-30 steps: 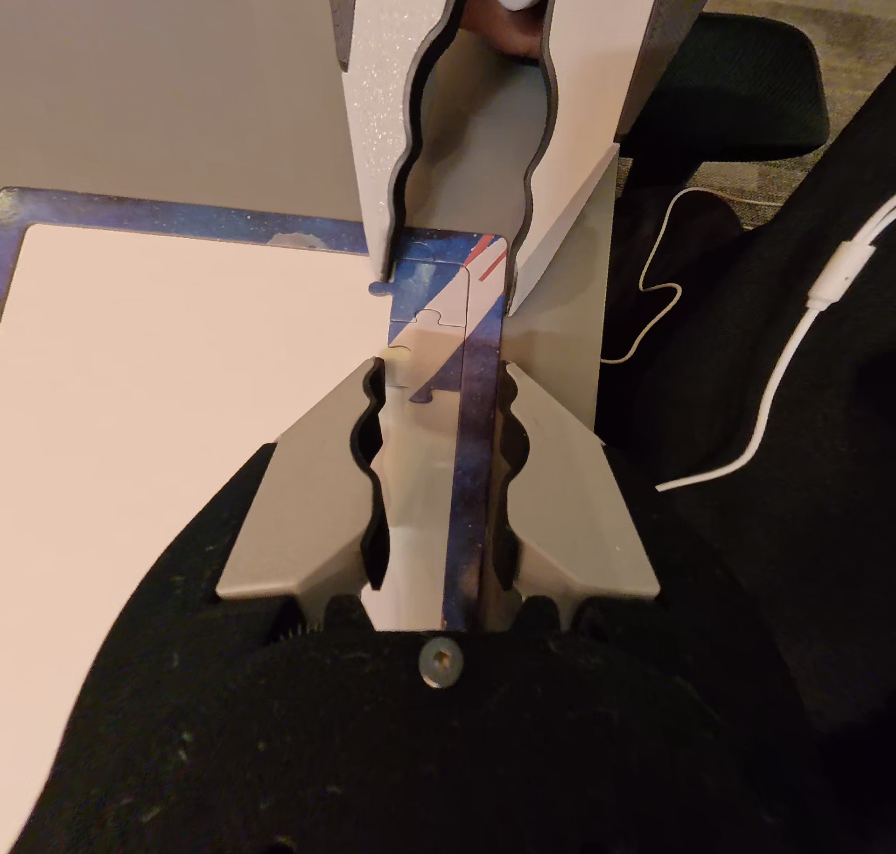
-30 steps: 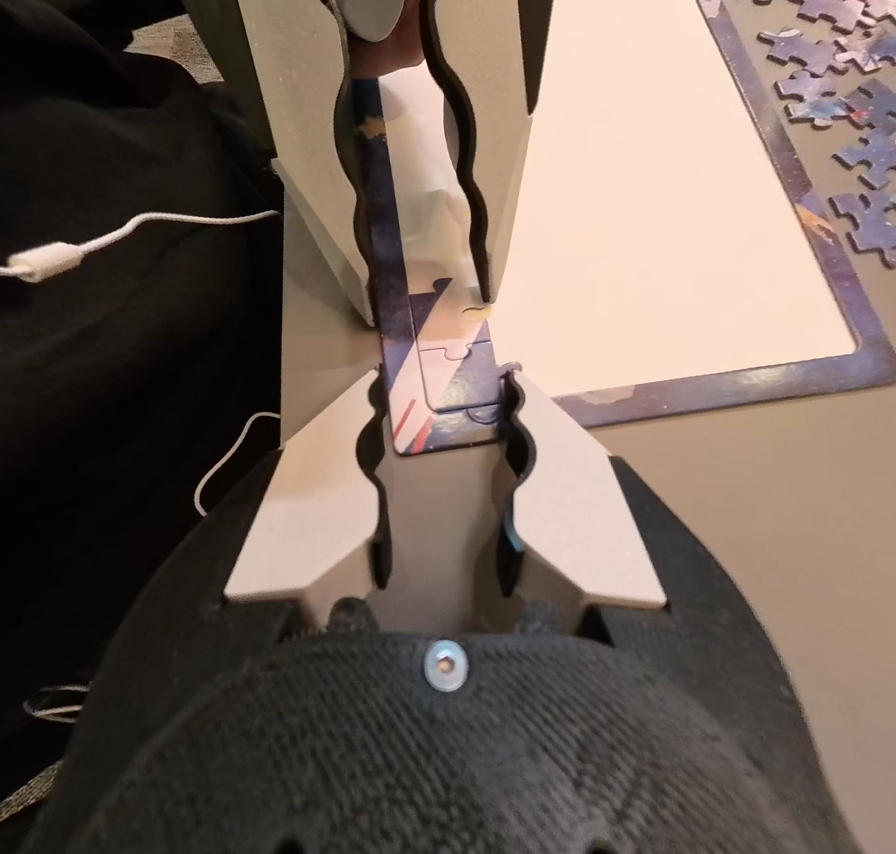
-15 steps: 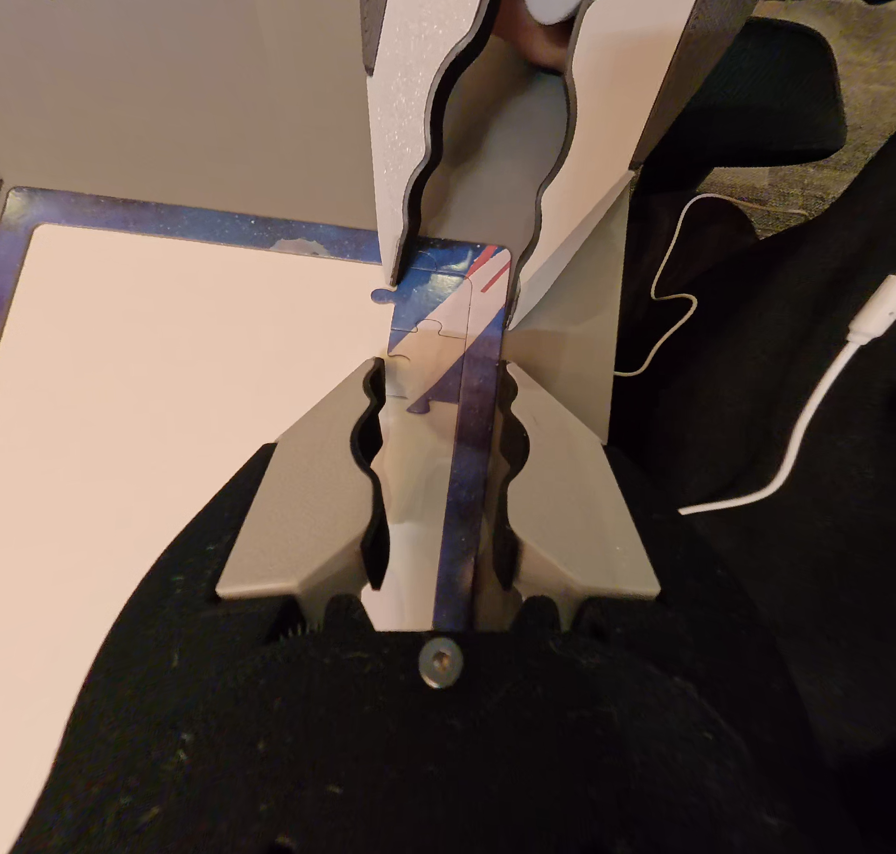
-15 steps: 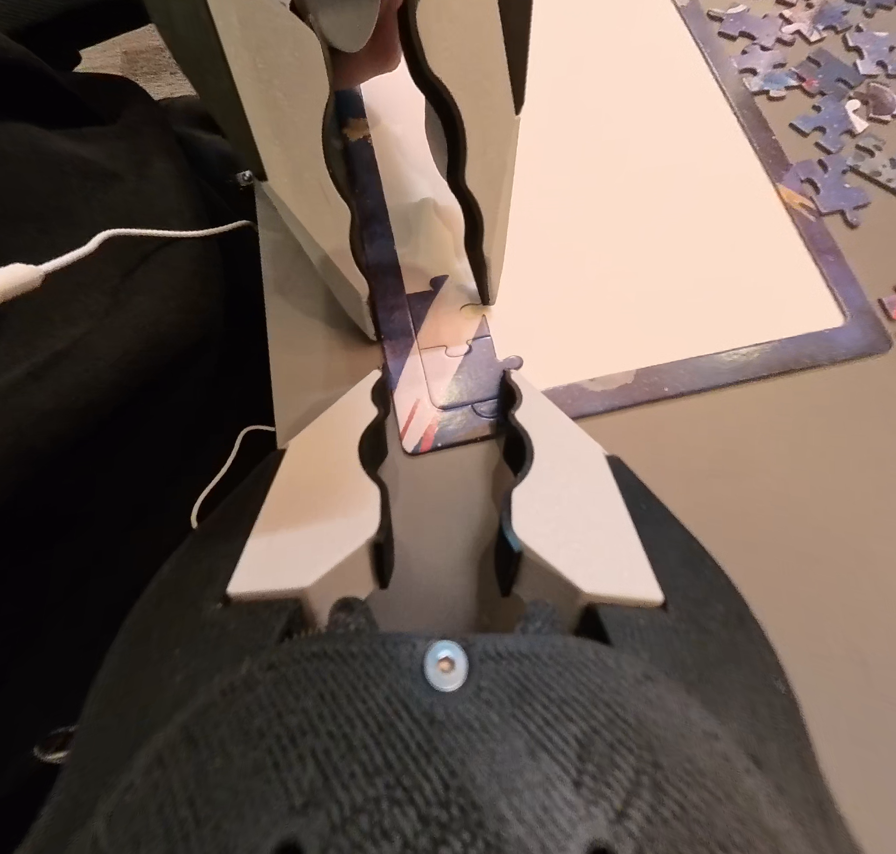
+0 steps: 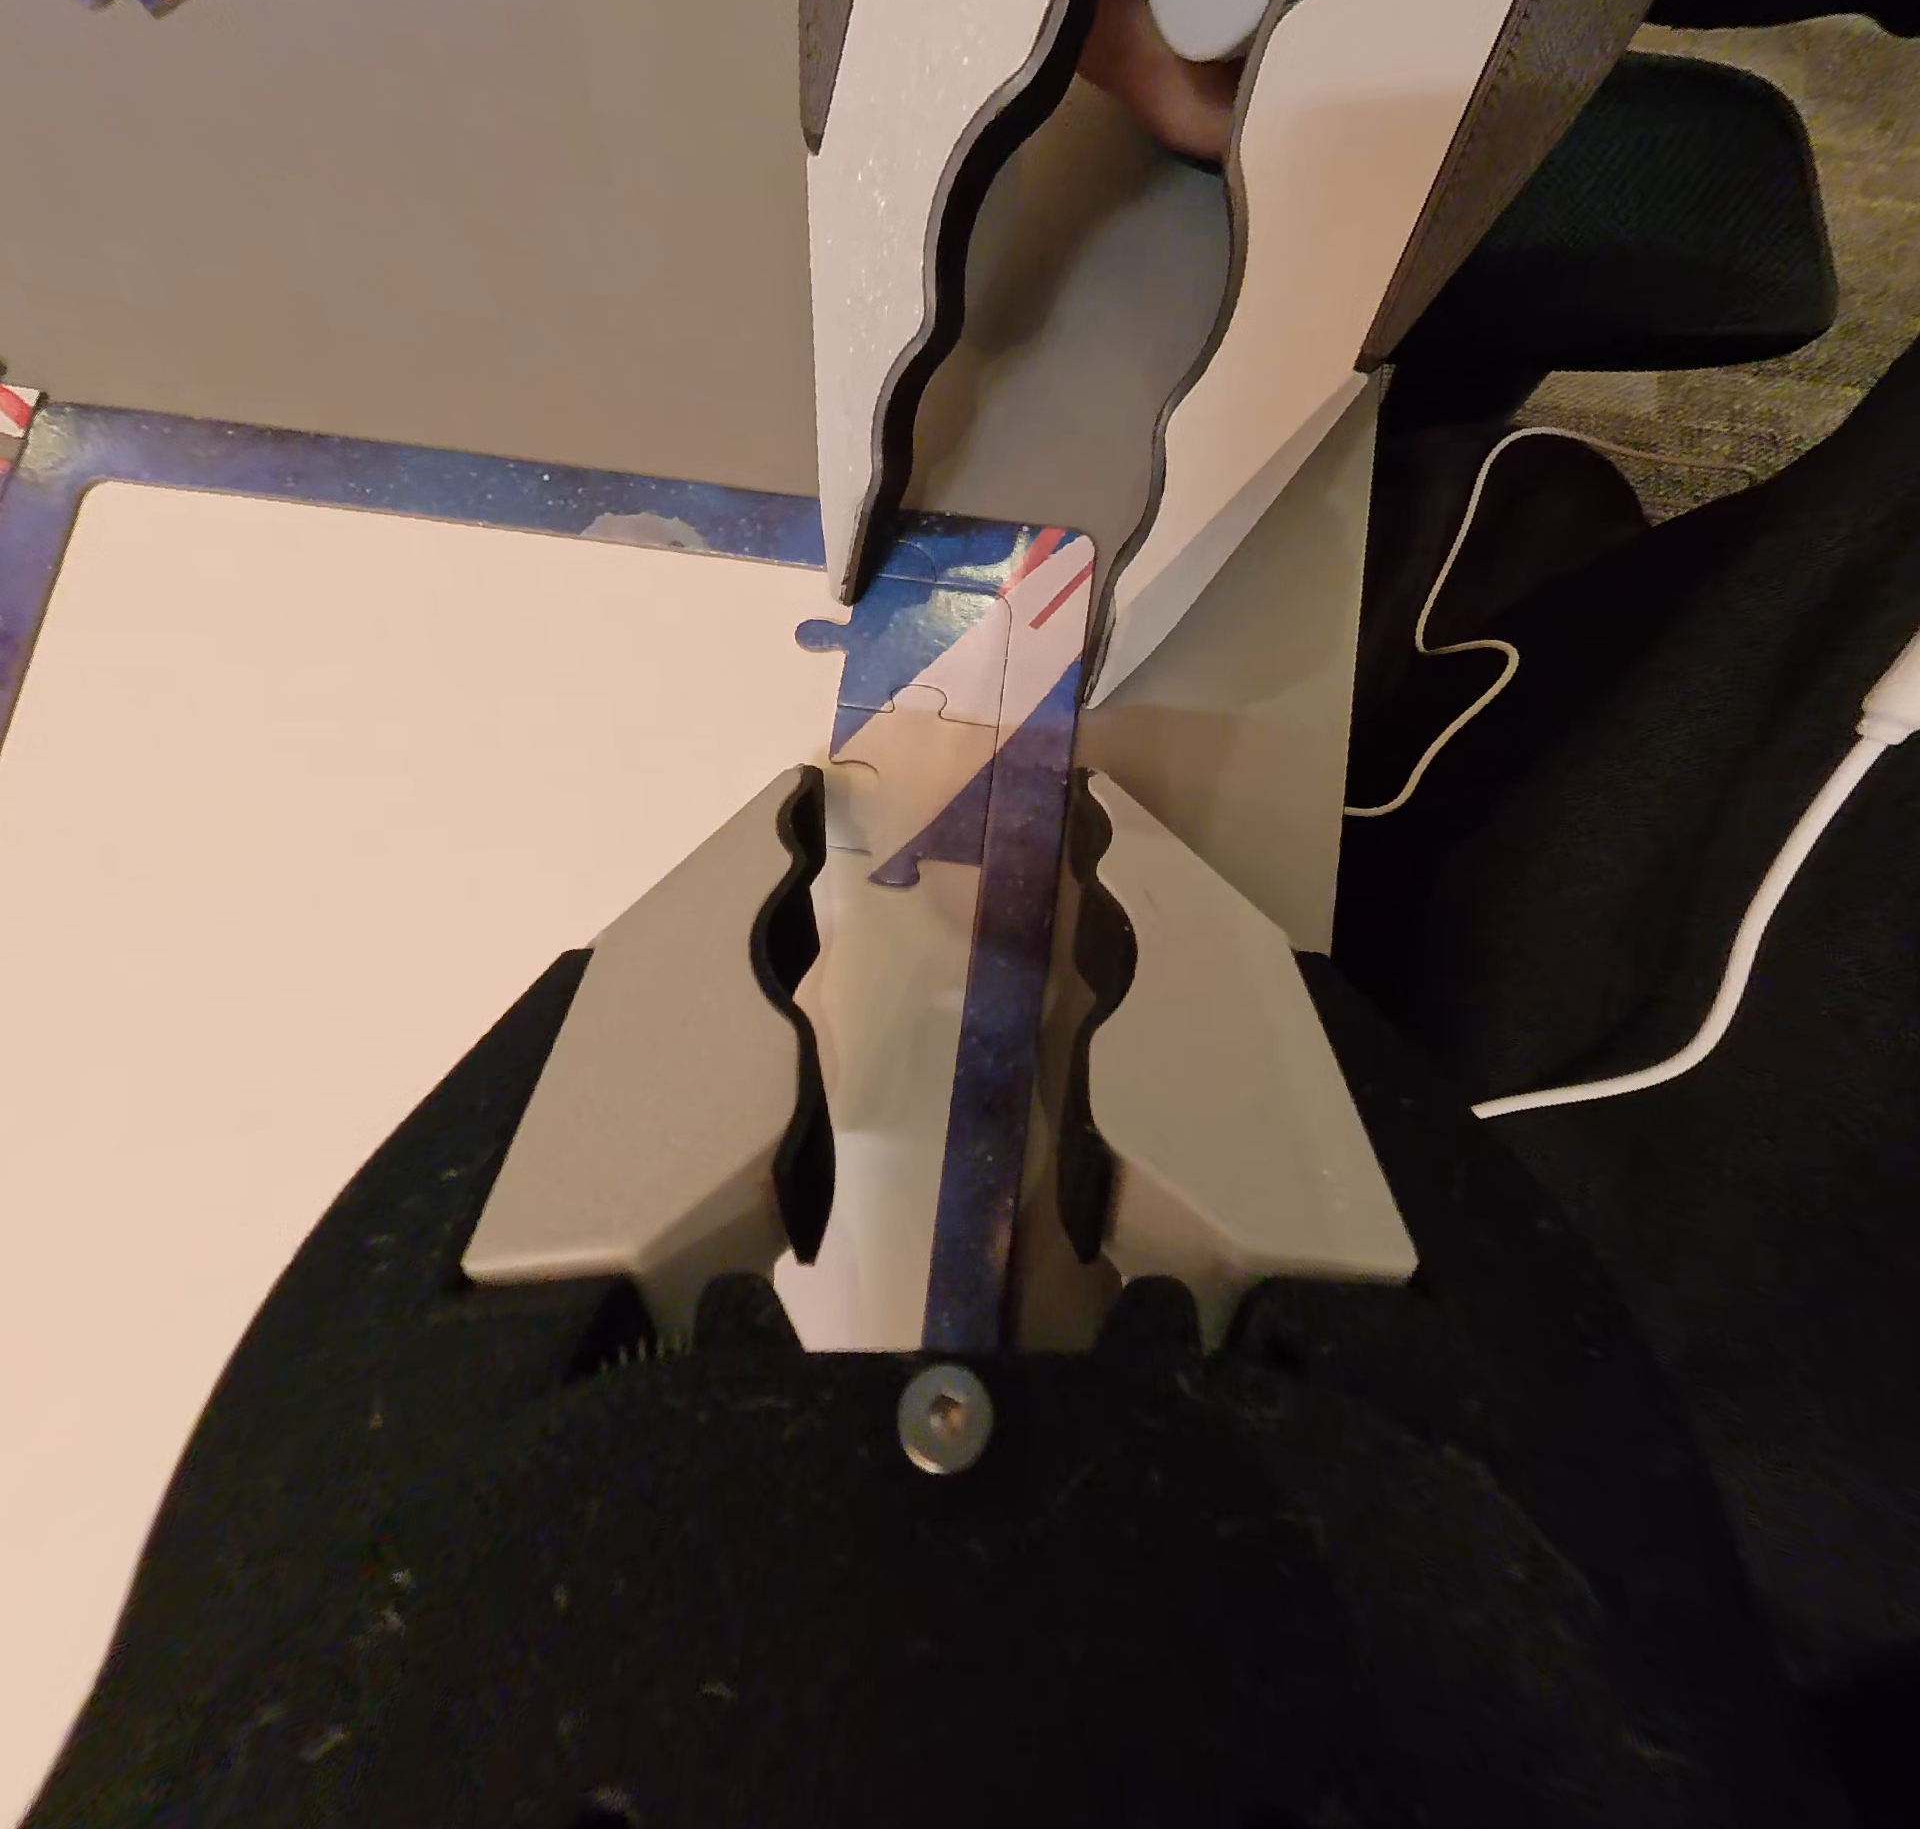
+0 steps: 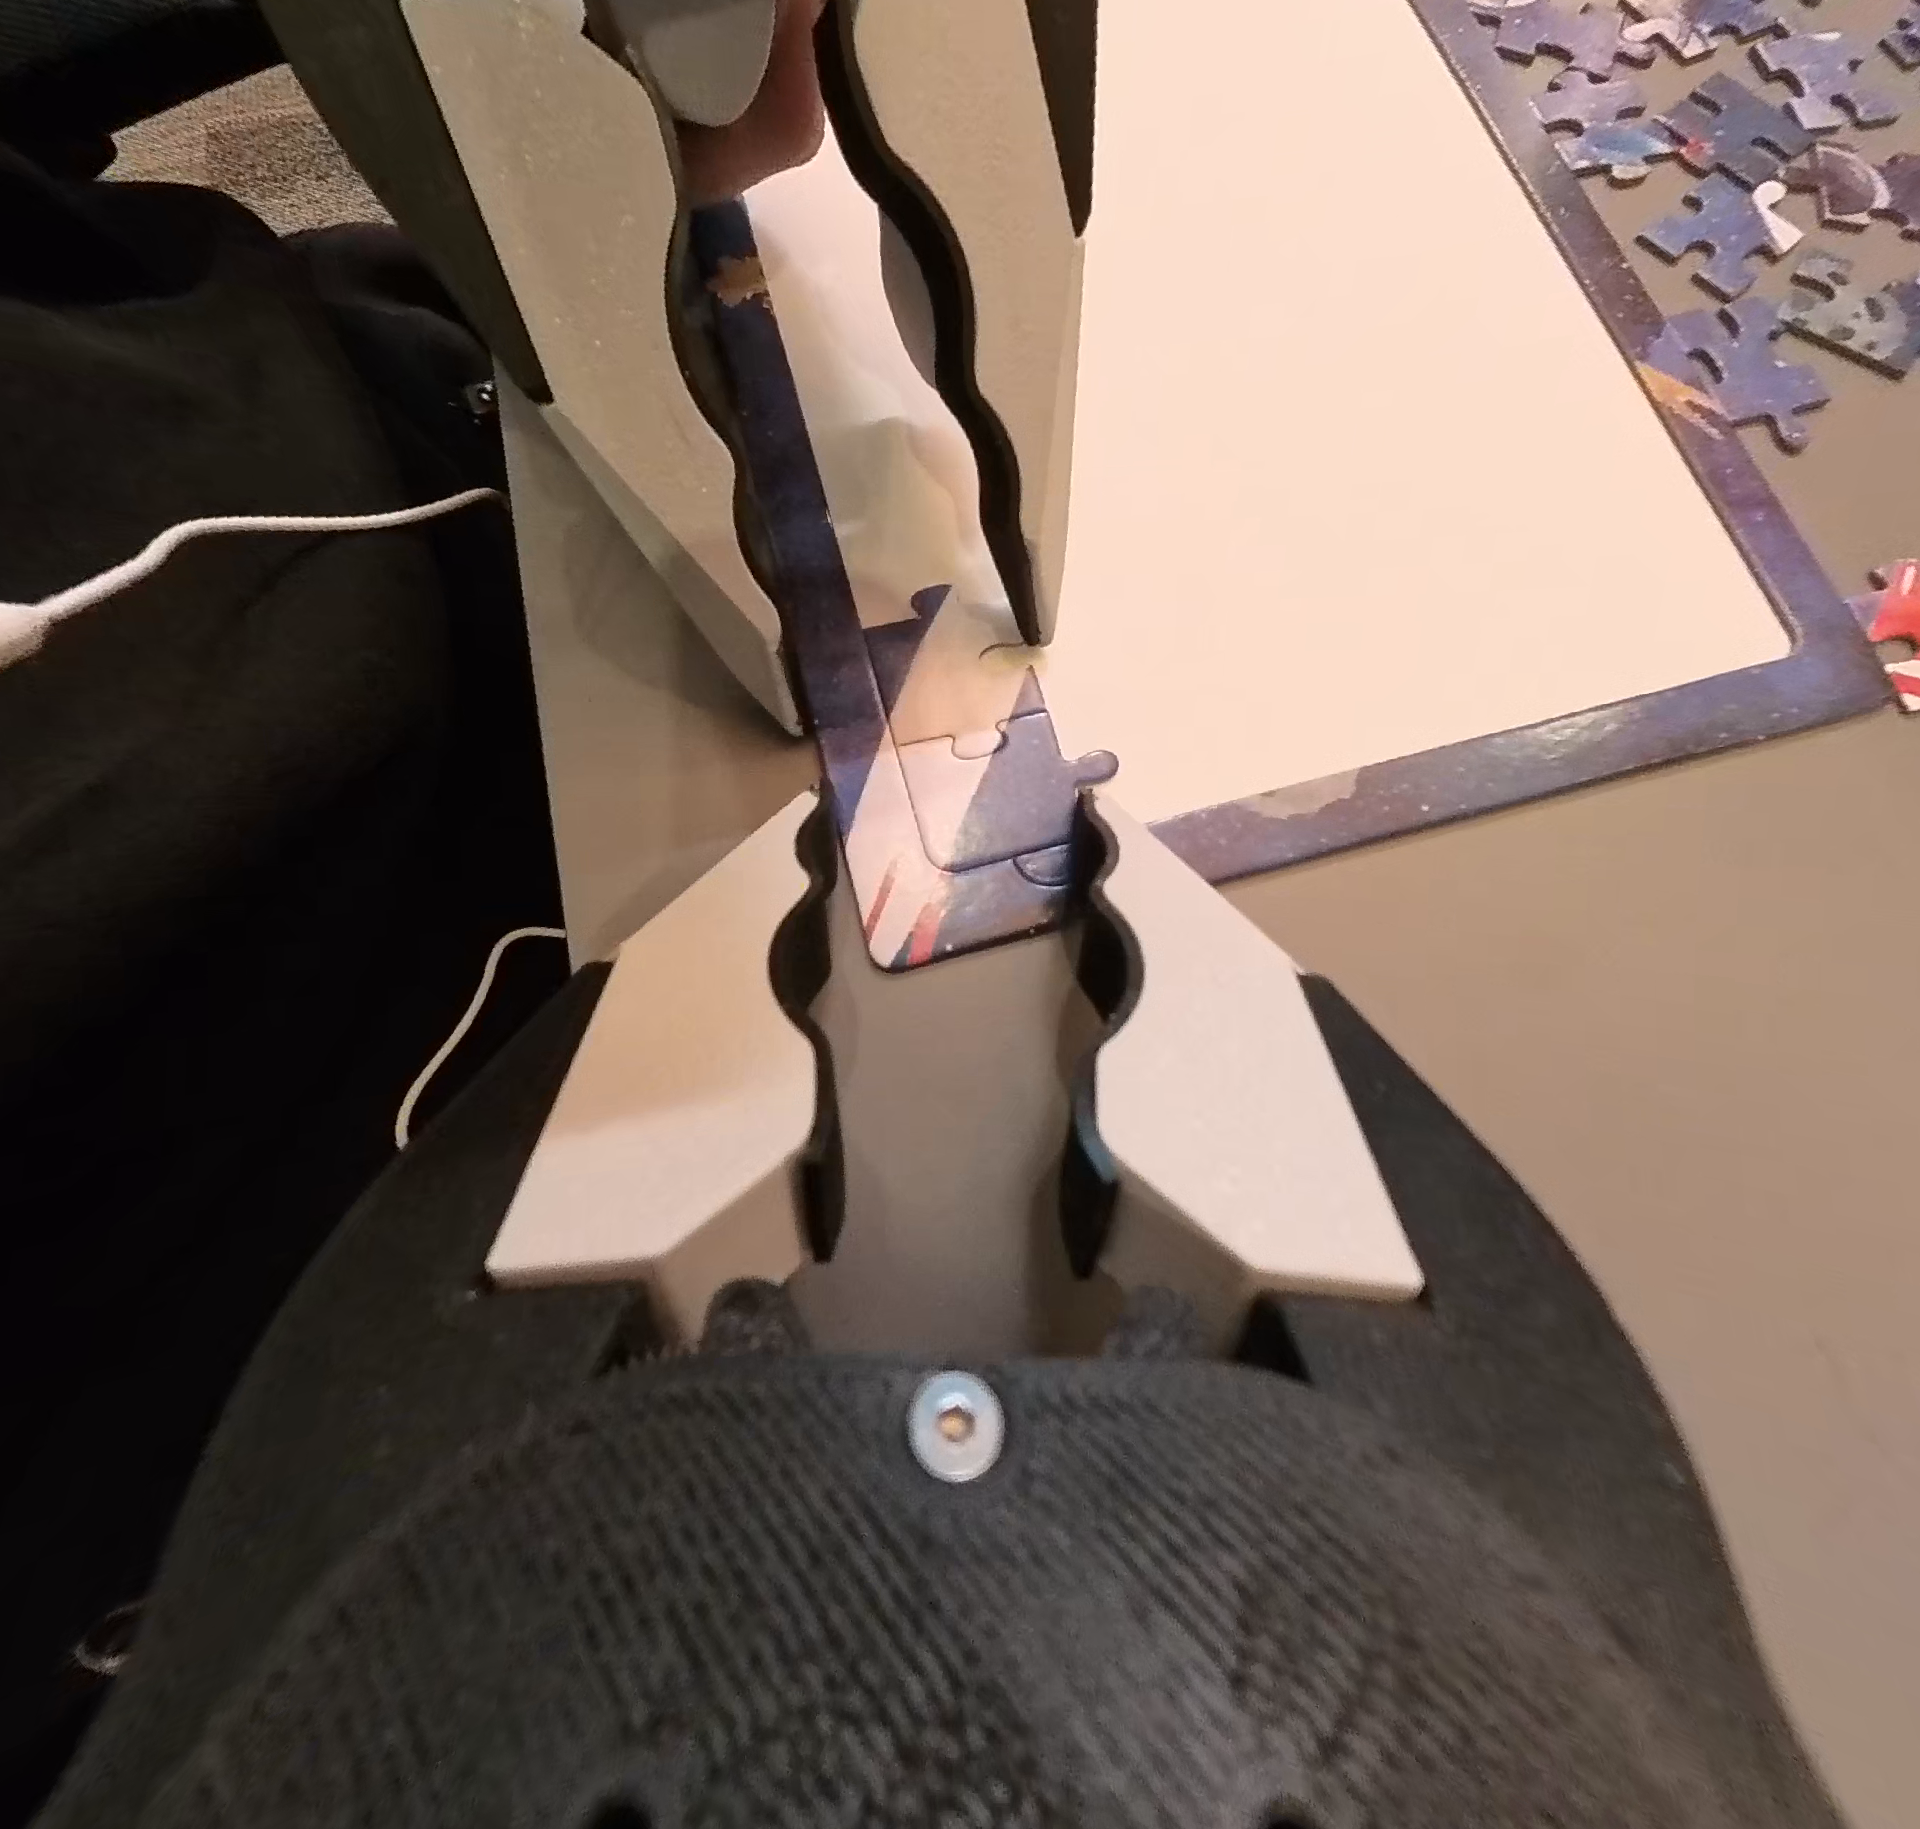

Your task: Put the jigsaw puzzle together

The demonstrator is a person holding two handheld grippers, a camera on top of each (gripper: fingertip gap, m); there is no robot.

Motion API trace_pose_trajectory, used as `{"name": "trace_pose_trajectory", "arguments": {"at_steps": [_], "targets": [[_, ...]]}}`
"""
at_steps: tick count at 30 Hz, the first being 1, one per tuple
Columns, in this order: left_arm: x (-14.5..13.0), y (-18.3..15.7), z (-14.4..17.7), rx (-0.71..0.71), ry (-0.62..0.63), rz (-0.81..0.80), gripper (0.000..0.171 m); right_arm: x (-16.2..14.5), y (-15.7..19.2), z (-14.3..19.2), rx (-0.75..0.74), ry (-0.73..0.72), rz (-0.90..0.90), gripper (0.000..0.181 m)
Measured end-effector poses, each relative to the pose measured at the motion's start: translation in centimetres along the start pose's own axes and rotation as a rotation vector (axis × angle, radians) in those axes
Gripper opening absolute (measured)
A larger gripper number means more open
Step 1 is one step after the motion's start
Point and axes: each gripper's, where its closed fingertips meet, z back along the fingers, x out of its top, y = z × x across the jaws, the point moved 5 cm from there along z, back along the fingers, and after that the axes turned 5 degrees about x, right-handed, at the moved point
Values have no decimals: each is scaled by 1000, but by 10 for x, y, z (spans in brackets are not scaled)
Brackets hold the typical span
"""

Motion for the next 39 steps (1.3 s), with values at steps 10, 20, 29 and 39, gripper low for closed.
{"name": "trace_pose_trajectory", "arguments": {"at_steps": [10, 20, 29, 39], "targets": [[10, 29, 39, -45, -194, 225, 49, 12, -6, 26, 74, -186, -110, 54], [19, 124, 73, 251, -371, 257, 39, 60, -90, 59, -160, -389, -68, 37], [-11, 237, 91, 445, -432, 299, 15, 108, -202, 42, -223, -543, -188, 0], [-41, 258, 126, 586, -496, 425, 11, 76, -227, 52, -406, -555, -327, 0]]}}
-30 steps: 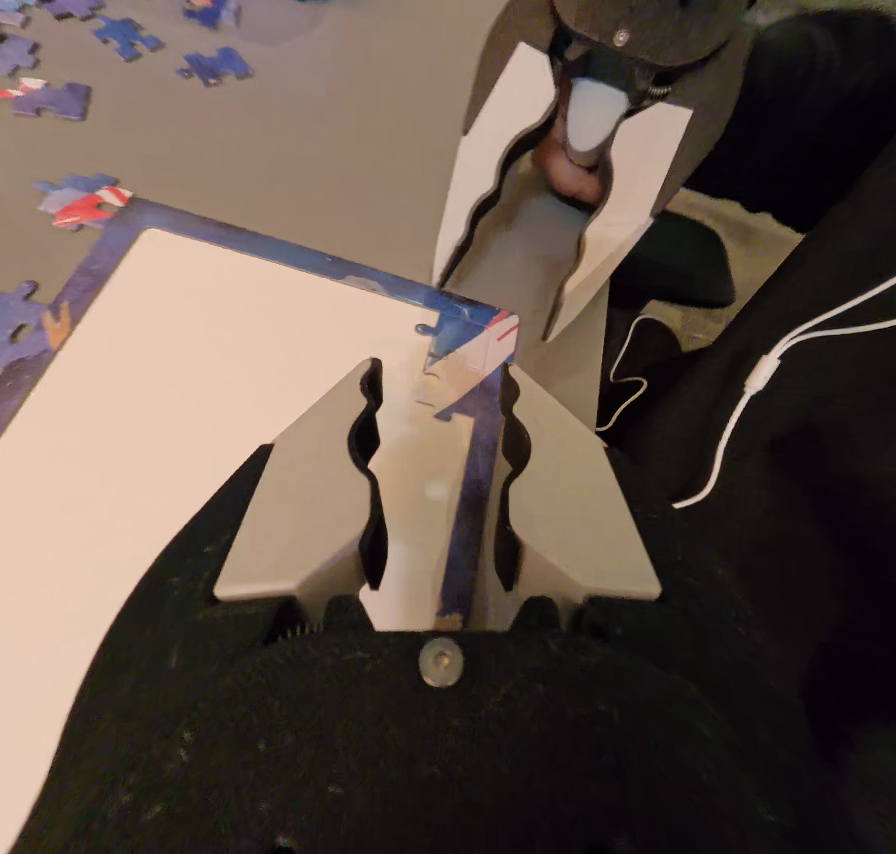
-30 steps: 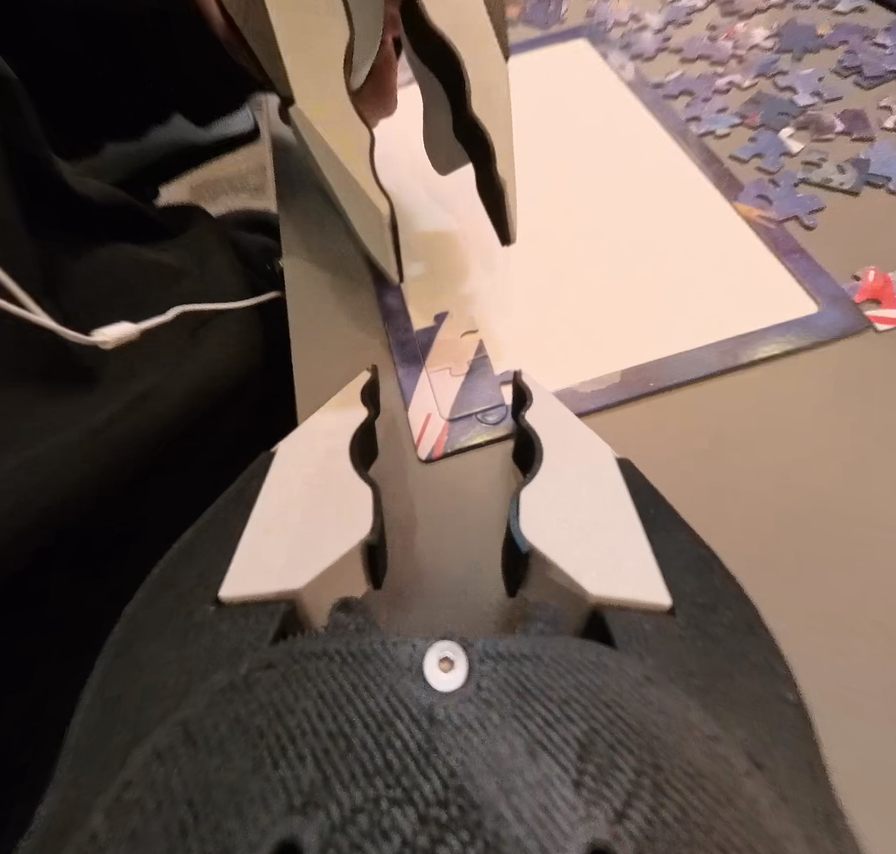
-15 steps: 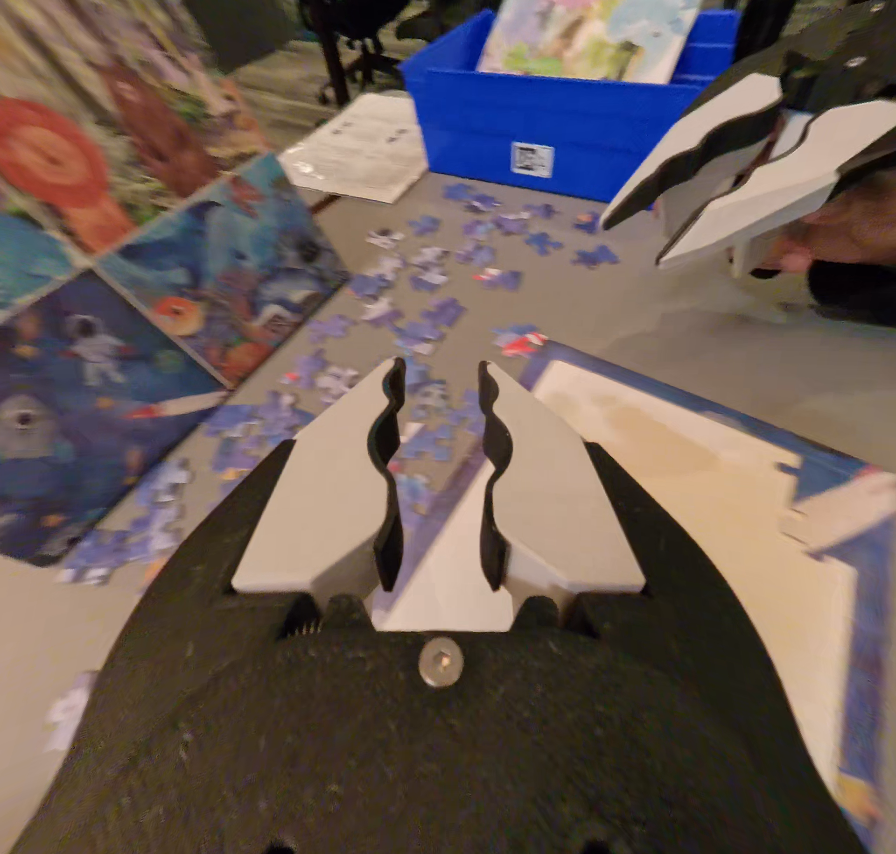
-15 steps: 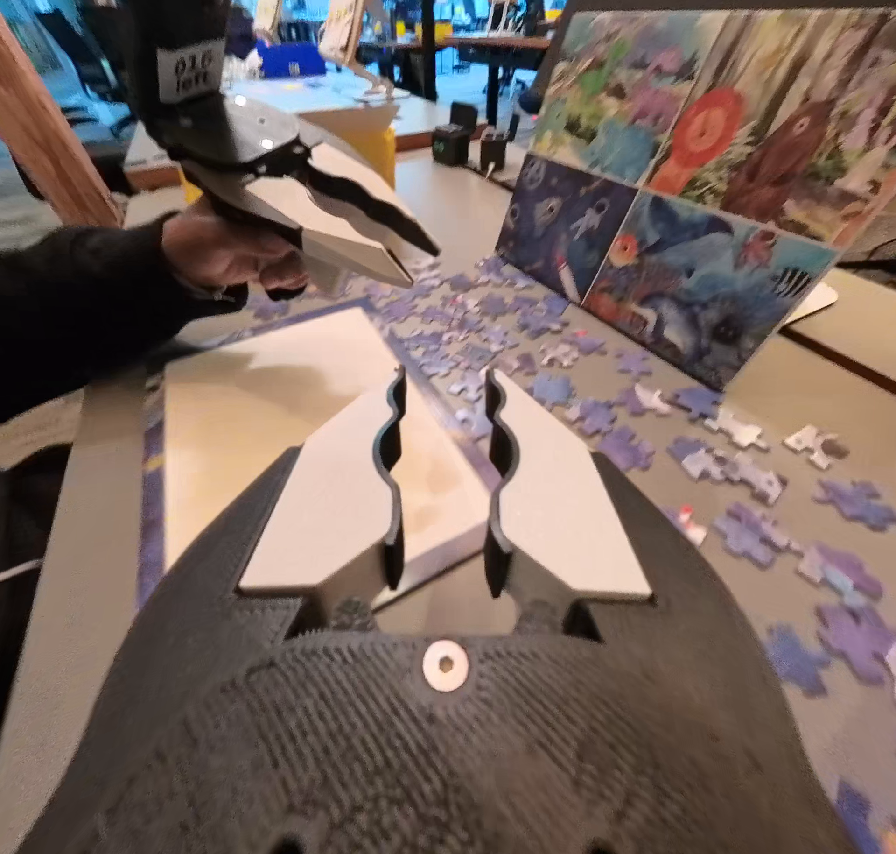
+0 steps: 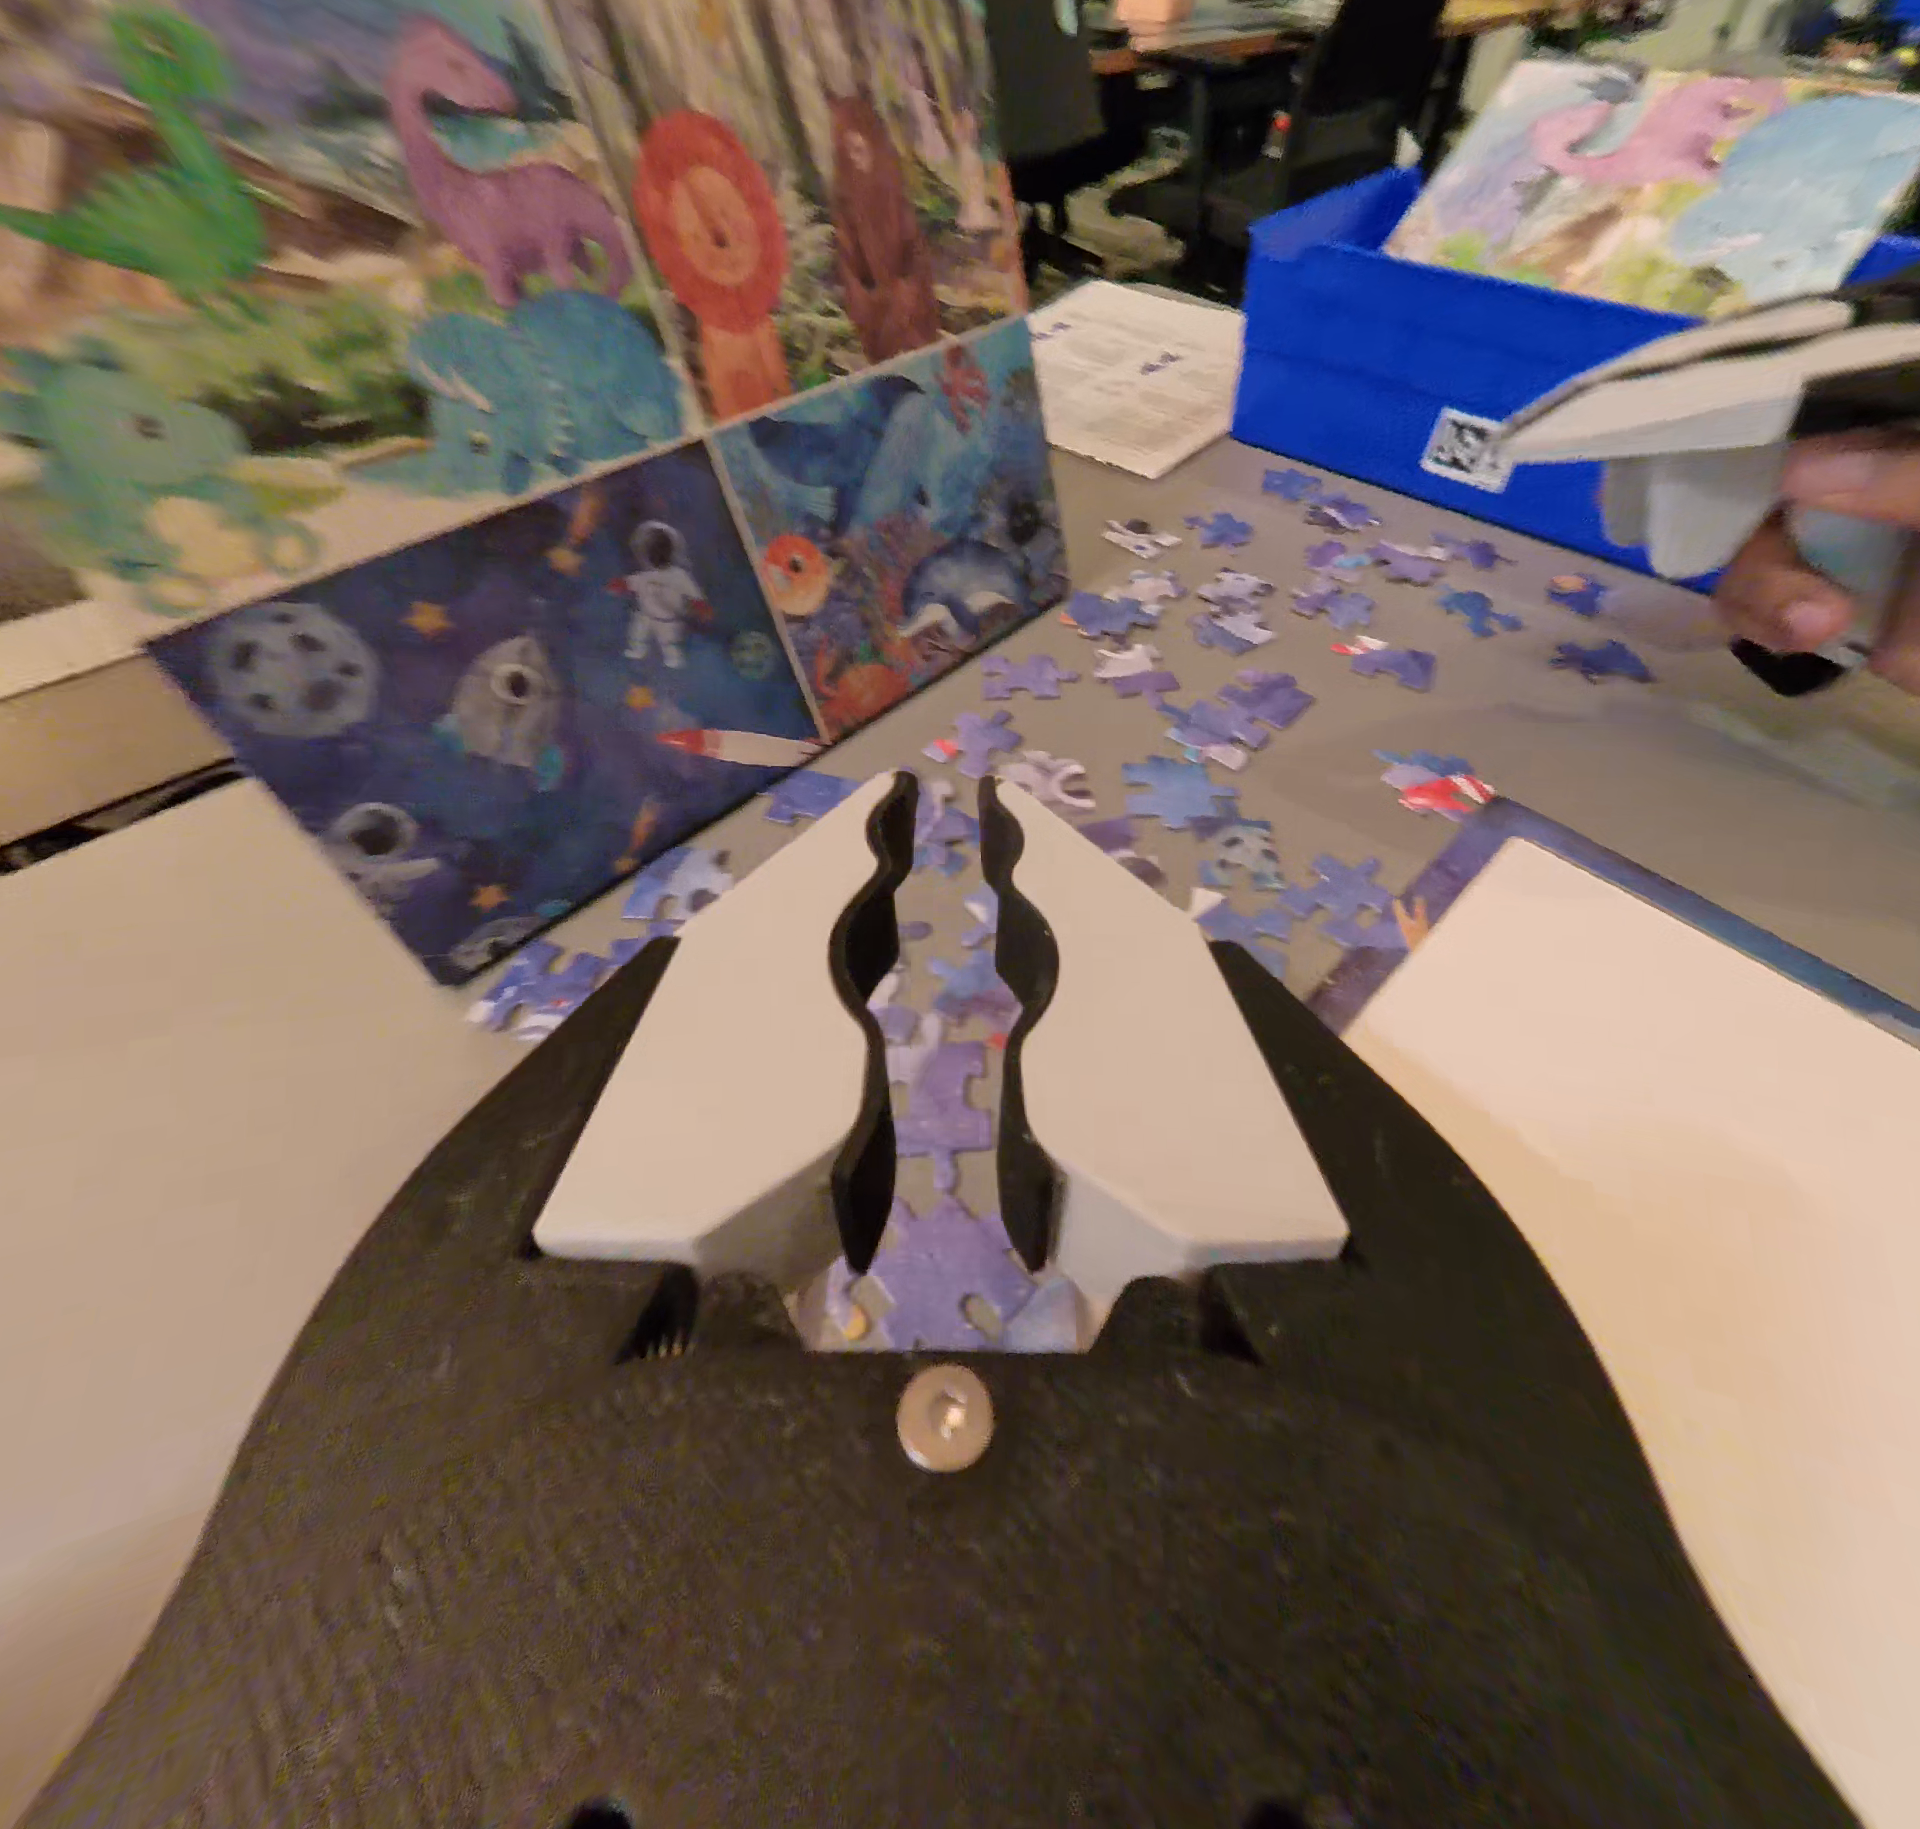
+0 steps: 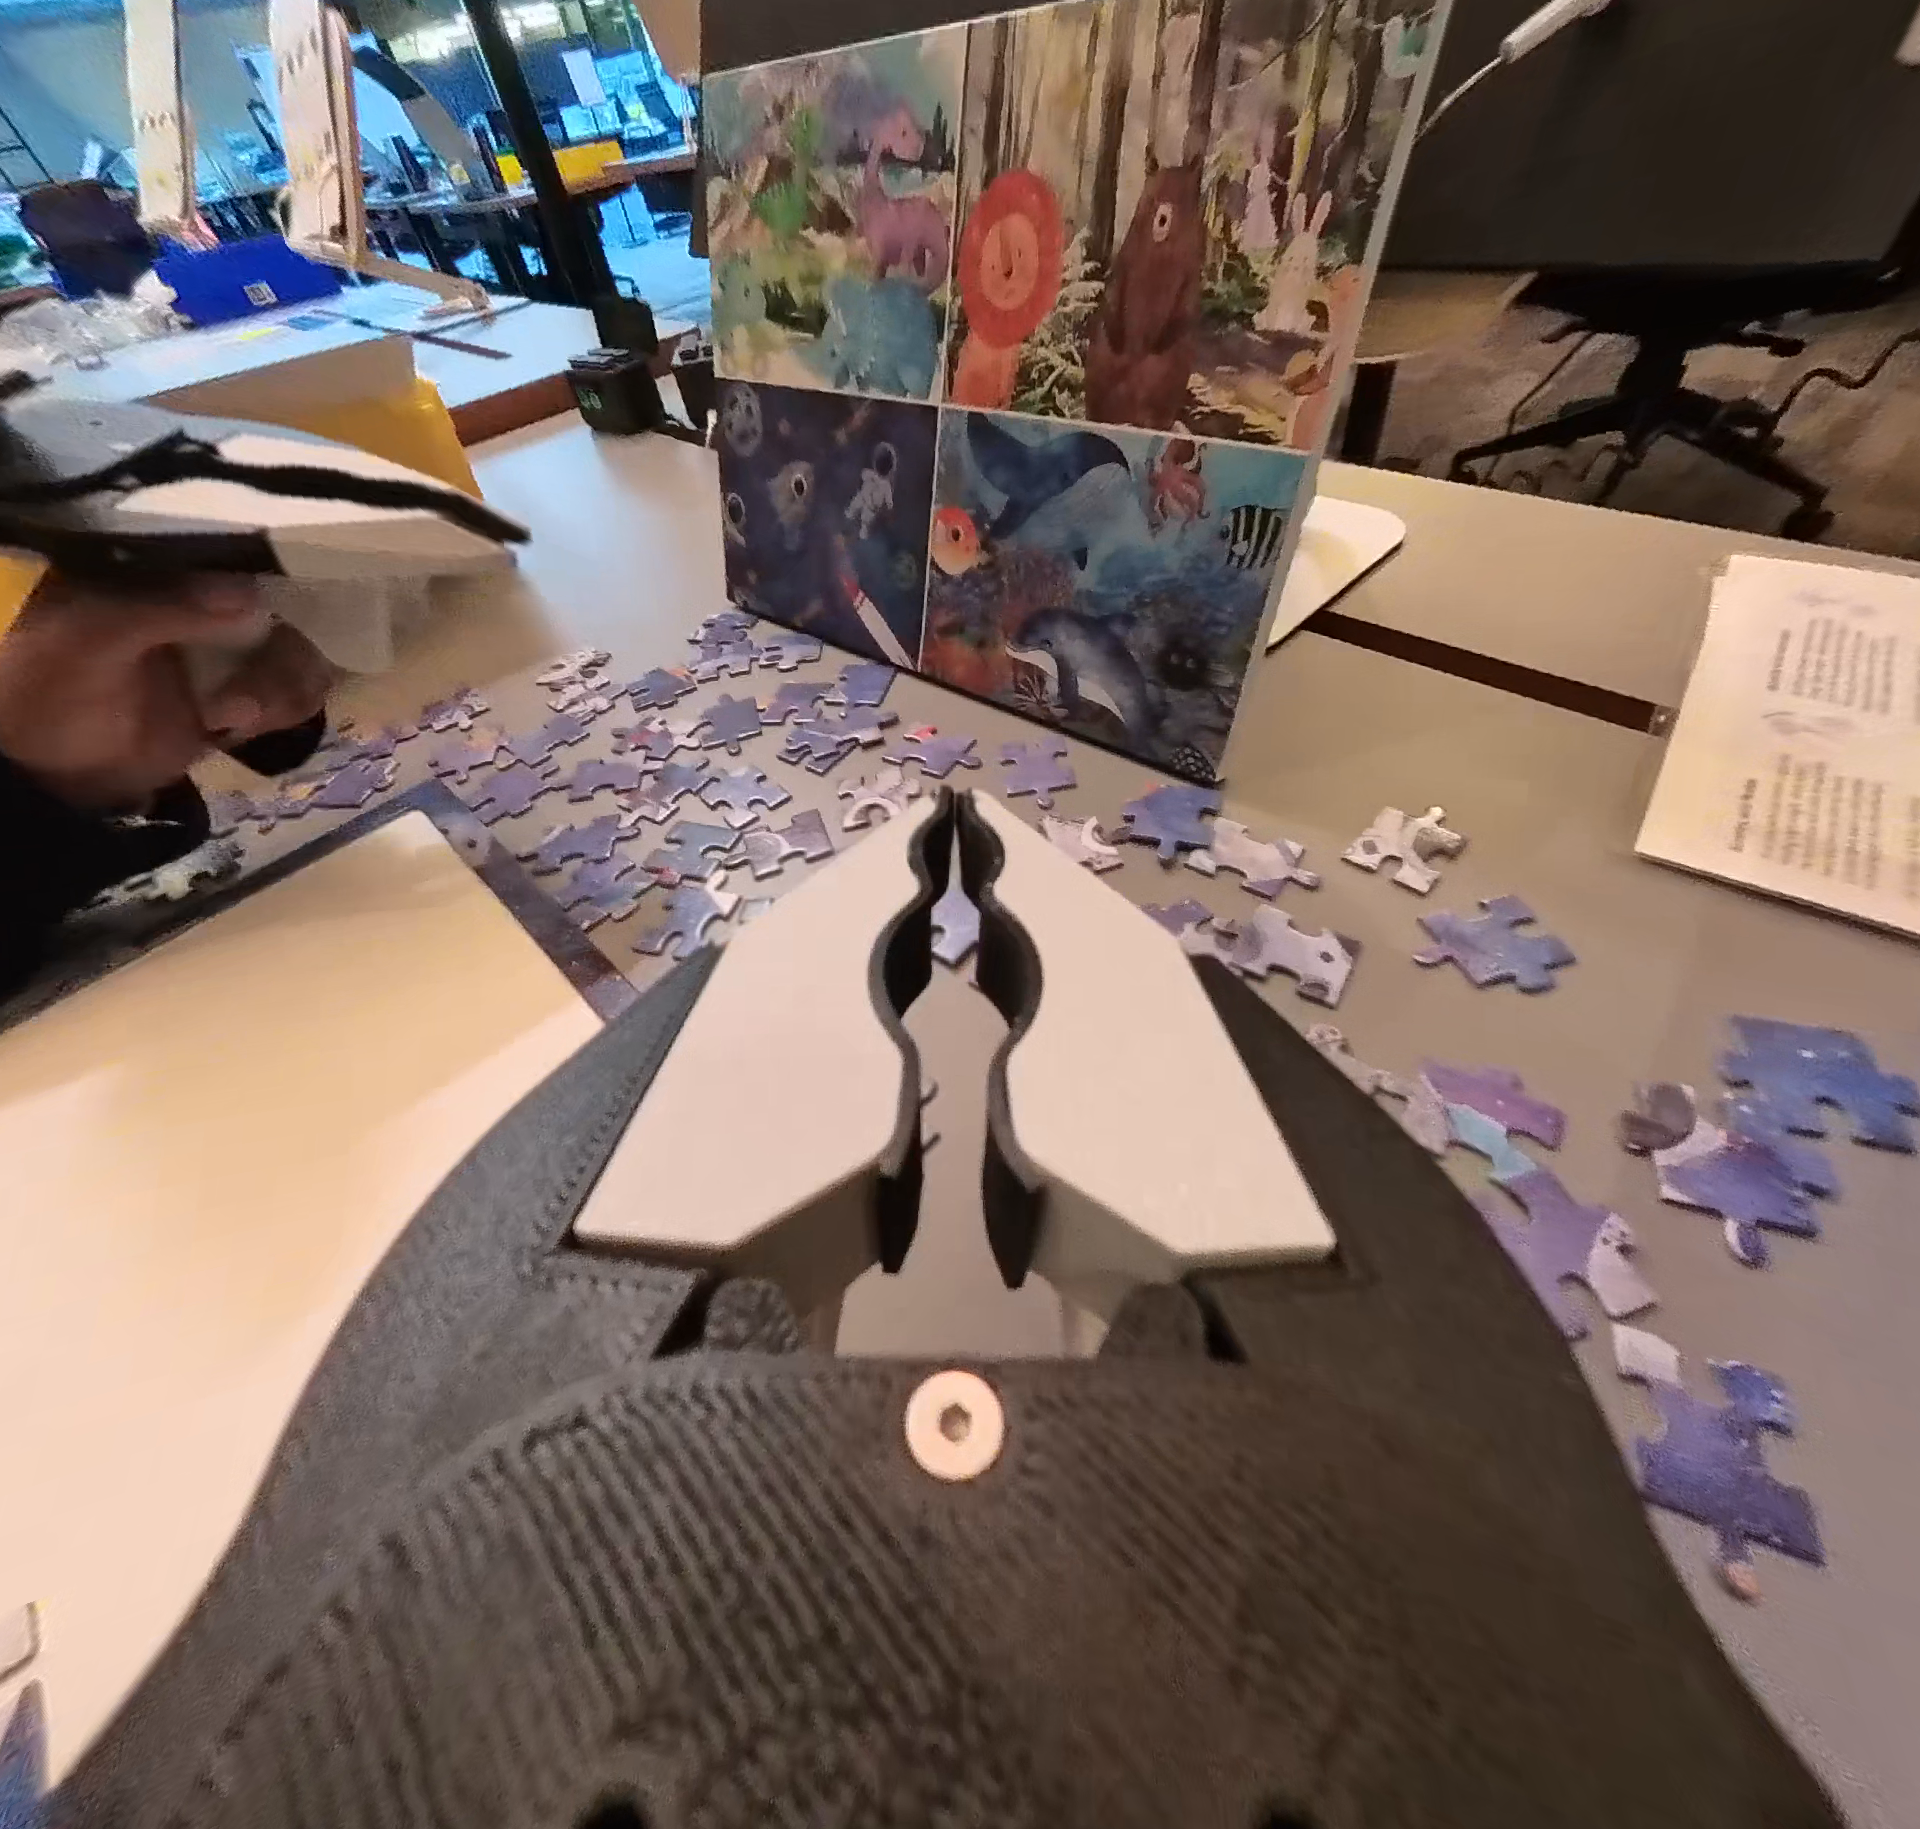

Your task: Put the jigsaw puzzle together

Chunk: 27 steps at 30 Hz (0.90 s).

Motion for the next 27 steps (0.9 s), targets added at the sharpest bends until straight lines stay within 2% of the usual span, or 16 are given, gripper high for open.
{"name": "trace_pose_trajectory", "arguments": {"at_steps": [6, 11, 13, 15, 18, 21, 25, 27], "targets": [[5, 21, 10, 37, -74, 145, 11, -21, -5, -4, -63, 120, 56, 4], [3, 27, 11, 19, -88, 208, 12, -23, 57, -52, 99, 163, -6, 1], [1, 28, 10, 21, -80, 215, 13, -33, 86, -78, 147, 269, 1, 7], [1, 27, 10, 10, -83, 227, 13, -49, 102, -98, 118, 398, 77, 14], [5, 22, 11, -19, -98, 243, 14, -64, 104, -111, 4, 494, 204, 20], [7, 20, 12, -16, -101, 226, 14, -70, 99, -113, -40, 538, 166, 32], [6, 20, 12, -5, -93, 211, 14, -76, 95, -114, -28, 550, 92, 32], [7, 19, 11, -15, -97, 217, 14, -75, 93, -114, -35, 555, 102, 26]]}}
